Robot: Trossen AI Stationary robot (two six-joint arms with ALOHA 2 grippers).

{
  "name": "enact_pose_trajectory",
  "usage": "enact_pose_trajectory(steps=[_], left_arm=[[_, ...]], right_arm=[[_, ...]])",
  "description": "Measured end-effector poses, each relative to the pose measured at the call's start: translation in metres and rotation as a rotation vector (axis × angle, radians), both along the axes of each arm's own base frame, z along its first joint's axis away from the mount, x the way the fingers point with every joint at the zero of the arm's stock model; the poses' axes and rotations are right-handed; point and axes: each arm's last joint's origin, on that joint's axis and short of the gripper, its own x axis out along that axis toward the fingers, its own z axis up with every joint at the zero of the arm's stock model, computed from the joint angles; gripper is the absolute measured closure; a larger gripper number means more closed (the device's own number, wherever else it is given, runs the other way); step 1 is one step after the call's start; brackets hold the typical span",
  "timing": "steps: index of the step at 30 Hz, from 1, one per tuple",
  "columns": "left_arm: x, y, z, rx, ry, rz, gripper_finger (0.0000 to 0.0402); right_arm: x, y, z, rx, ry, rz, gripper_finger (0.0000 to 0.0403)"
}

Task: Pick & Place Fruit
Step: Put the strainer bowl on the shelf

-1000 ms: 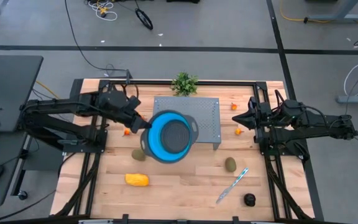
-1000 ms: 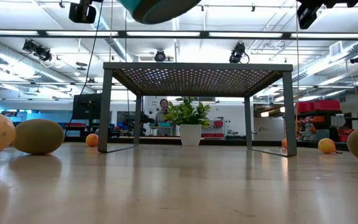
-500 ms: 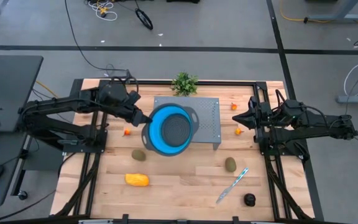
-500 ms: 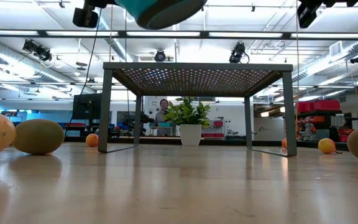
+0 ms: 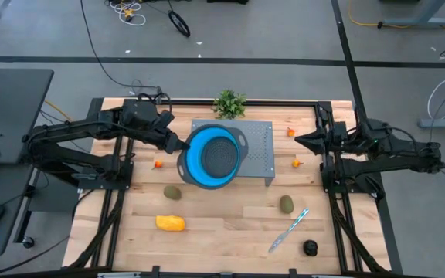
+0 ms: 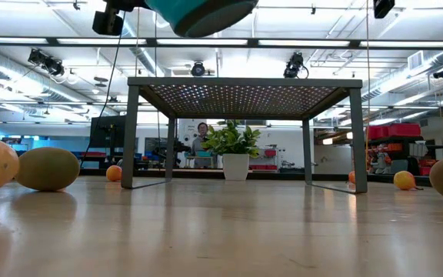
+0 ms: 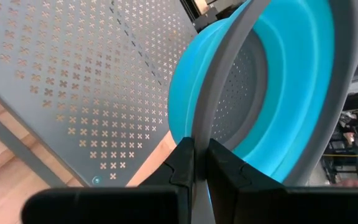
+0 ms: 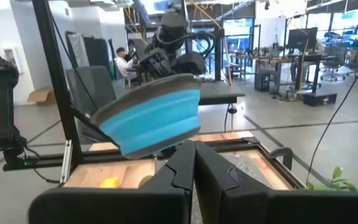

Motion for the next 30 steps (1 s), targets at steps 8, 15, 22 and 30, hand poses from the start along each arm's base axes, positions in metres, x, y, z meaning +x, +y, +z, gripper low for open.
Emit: enact_pose_trajectory(steps=[8,15,22,30], left_arm=[[0.001,0.001,0.011,0.018,-0.037,0.038,0.0374],[0.005,0.004,0.025,0.097,-0.043,0.068,0.0374],[0.015,0.016,0.02,0.083,0.009,0.069,0.0374],[0.022,0.029,0.014,0.074,0.028,0.074,0.0374]], right_arm=[[-0.015,0.0,0.022,-0.033,0.044,0.0,0.0387],[-0.023,0.0,0.031,-0.039,0.052,0.0,0.0387],[-0.023,0.0,0.032,-0.039,0.056,0.001,0.0387],[-0.023,0.0,0.032,-0.038,0.056,0.003,0.0387]])
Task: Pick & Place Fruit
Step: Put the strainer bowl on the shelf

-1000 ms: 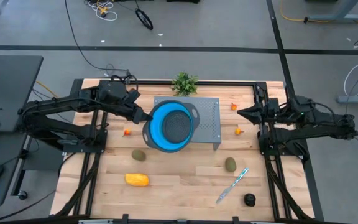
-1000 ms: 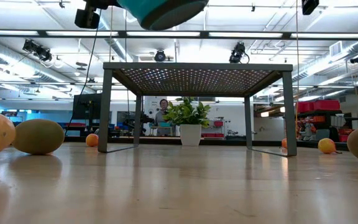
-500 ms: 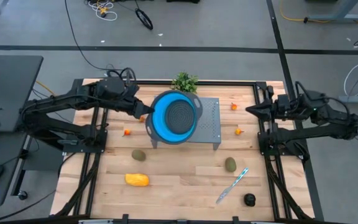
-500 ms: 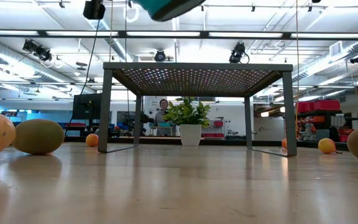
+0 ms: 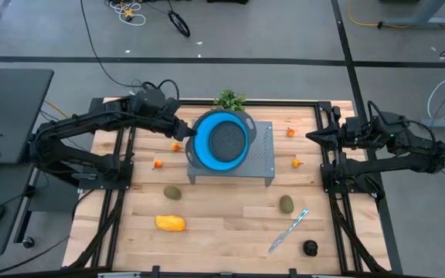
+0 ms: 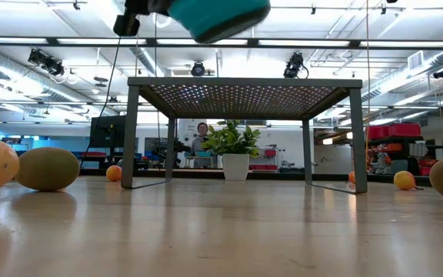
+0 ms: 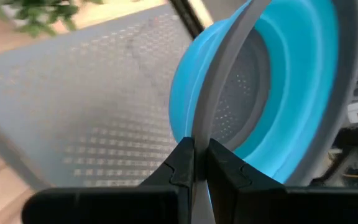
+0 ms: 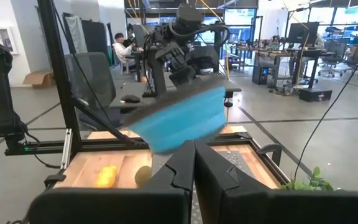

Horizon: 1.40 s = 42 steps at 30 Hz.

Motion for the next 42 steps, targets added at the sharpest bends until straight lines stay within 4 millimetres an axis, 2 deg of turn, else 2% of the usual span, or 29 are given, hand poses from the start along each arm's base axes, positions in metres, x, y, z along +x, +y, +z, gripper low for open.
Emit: enact_pose_trajectory(steps=[6,17,27,42], left_arm=[[0.005,0.009,-0.006,-0.011,0.03,0.039,0.0374],[0.027,0.018,-0.023,-0.088,0.068,0.034,0.0374],[0.028,0.024,-0.019,-0.135,0.008,0.05,0.0374],[0.036,0.038,-0.038,-0.209,0.102,0.115,0.0374]], right_arm=[[0.0,0.0,0.0,0.0,0.0,-0.001,0.0387],[0.0,0.0,-0.001,0.0,0.006,-0.001,0.0387],[0.0,0.0,-0.001,0.0,0.006,-0.001,0.0387],[0.0,0.0,-0.001,0.0,0.007,-0.003,0.0387]])
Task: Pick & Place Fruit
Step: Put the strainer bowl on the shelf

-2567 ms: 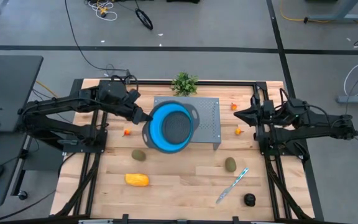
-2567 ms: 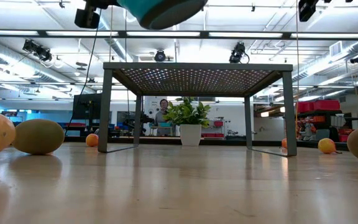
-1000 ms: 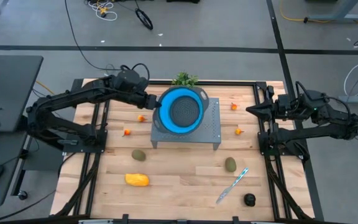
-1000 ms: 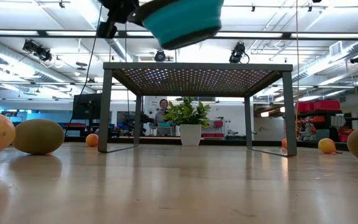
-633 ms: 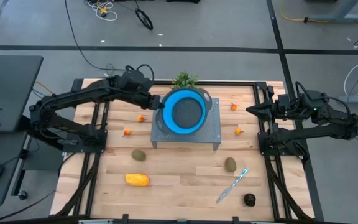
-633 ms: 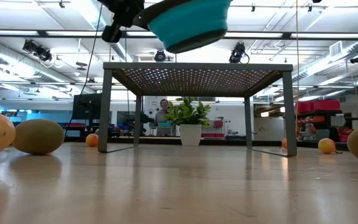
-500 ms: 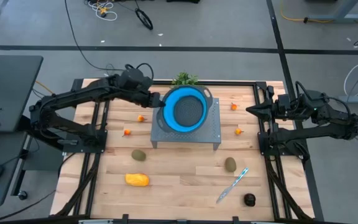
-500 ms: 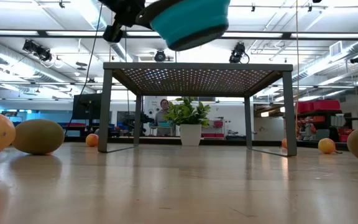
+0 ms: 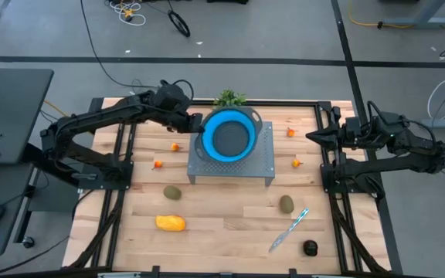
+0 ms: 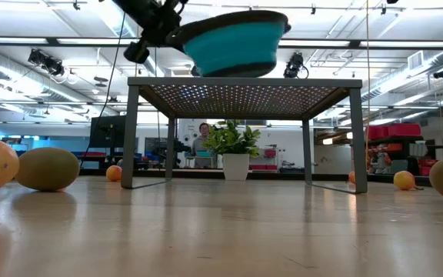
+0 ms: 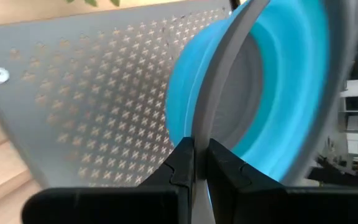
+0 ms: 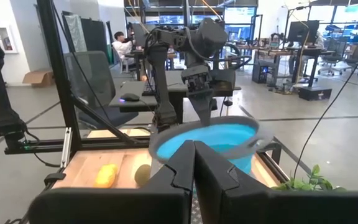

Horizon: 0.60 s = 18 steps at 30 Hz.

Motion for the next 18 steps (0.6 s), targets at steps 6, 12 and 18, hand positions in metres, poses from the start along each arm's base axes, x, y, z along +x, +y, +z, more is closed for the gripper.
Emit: enact_pose_trajectory(steps=[6,12,18], left_arm=[[0.005,0.0,-0.007,-0.014,0.038,0.0,0.0374],[0.007,0.0,-0.011,-0.027,0.059,-0.01,0.0374],[0.008,0.0,-0.012,-0.048,0.058,0.009,0.0374]], right_arm=[[0.0,0.0,0.0,-0.001,0.001,0.0,0.0387],[0.0,0.0,0.0,-0.003,0.0,0.0,0.0387],[0.0,0.0,0.0,-0.003,0.001,-0.001,0.0387]])
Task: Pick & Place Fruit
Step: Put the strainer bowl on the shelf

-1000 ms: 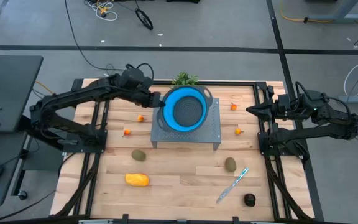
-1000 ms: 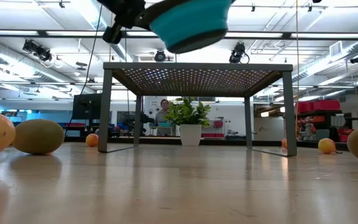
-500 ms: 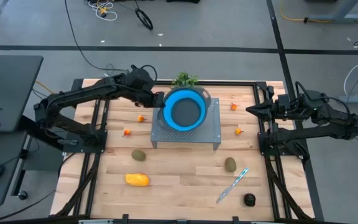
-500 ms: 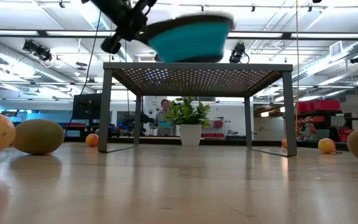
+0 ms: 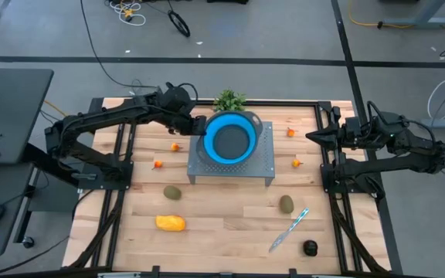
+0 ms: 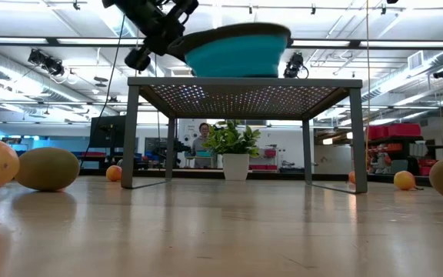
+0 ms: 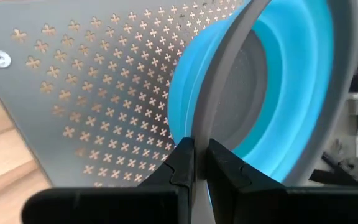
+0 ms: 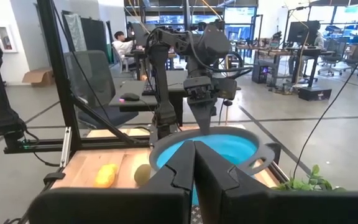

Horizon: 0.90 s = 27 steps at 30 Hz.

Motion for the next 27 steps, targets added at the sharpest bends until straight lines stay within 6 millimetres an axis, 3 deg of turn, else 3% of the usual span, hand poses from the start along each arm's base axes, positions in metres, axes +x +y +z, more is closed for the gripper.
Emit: enact_pose_trajectory(steps=[27], left_arm=[[-0.0049,-0.0025,-0.0051,-0.053,0.072,0.011,0.0374]], right_arm=[[0.0,0.0,0.0,-0.019,0.001,0.0,0.0387]])
